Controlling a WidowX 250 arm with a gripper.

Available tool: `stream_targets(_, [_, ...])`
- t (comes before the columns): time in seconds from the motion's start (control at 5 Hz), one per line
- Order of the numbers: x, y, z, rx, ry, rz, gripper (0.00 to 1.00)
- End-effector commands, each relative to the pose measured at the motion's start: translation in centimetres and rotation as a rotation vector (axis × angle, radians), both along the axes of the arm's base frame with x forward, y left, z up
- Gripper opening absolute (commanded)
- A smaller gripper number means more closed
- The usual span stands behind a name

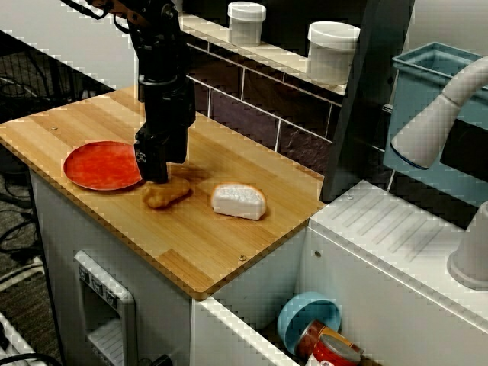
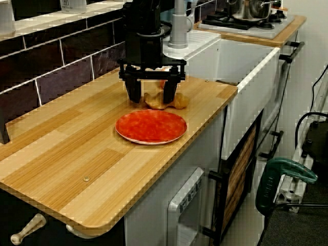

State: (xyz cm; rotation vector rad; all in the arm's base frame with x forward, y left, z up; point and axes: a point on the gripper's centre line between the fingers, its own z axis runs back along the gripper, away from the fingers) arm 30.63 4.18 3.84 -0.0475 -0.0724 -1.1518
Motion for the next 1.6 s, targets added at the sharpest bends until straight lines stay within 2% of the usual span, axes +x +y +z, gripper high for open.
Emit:
stream_targets(0.0, [-0.46,-0.4,1.6,0.037,-0.045,-0.005,1.0])
stream_targets(0.4, [-0.54,-0.44,1.42,0.037,-0.04,0.0,1.0])
stream_targets(0.6, [-0.64,-0.41,1.44,0.052,-0.06,0.019,0.0])
stream_targets(1.4, [-0.67,0.3,1.9,0.029,-0.06,0.057,0.0])
